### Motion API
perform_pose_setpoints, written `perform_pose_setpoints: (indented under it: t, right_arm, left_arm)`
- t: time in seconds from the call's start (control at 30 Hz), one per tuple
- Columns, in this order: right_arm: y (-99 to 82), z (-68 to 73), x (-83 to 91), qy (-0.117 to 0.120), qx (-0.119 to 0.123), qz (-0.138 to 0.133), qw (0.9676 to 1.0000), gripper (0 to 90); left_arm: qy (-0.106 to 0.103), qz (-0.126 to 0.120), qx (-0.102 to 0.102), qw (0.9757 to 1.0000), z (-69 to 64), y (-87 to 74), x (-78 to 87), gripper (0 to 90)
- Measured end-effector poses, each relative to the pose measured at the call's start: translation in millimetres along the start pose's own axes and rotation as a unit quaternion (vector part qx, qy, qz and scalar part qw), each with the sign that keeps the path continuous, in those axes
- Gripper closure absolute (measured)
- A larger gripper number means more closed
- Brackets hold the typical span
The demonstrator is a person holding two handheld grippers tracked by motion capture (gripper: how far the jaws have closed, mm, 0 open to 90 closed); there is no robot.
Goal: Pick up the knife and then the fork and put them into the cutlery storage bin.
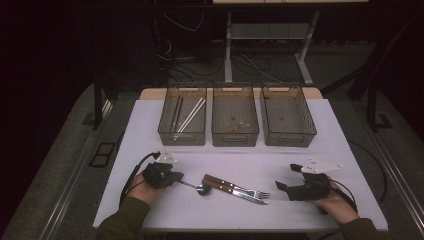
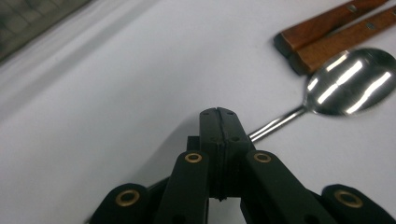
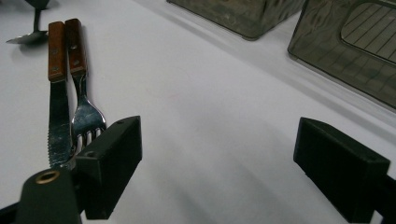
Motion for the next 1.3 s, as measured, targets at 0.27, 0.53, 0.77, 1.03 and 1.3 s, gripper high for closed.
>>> perform_pose_setpoints:
  t: [0.27, 0.53, 0.77, 1.03, 1.3]
  right_arm:
    - [0.0, -0.8, 0.0, -0.002, -0.002, -0.001, 1.0000, 15.5]
    - [0.1, -1.8, 0.5, -0.004, -0.006, -0.001, 1.0000, 15.4]
    - [0.8, -2.1, 0.5, -0.005, -0.006, -0.002, 1.0000, 15.4]
    - [1.0, -2.7, 0.6, -0.008, -0.009, -0.004, 0.9999, 15.4]
    - [1.2, -3.0, 0.8, -0.009, -0.009, -0.004, 0.9999, 15.4]
  left_arm:
    - [-0.012, 0.011, -0.002, 0.9999, -8.3, -12.4, 11.4, 89.8]
    - [-0.019, 0.010, 0.002, 0.9998, -14.1, -17.4, 15.6, 89.6]
    - [-0.065, -0.062, -0.013, 0.9959, -27.3, 1.6, 8.4, 73.5]
    - [-0.078, -0.052, -0.028, 0.9952, -41.1, 18.0, -14.7, 52.1]
    - [-0.068, -0.042, -0.046, 0.9958, -47.3, 18.8, -21.8, 50.5]
Point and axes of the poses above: each handheld gripper's, and its own axes: x roughly backward along the jaws, y roughly out of its top, z roughly to its left, the point moved 2 cm from there along -x, roughly forward along the jaws, and after that the axes turned 5 degrees about y, right-handed, at the moved point
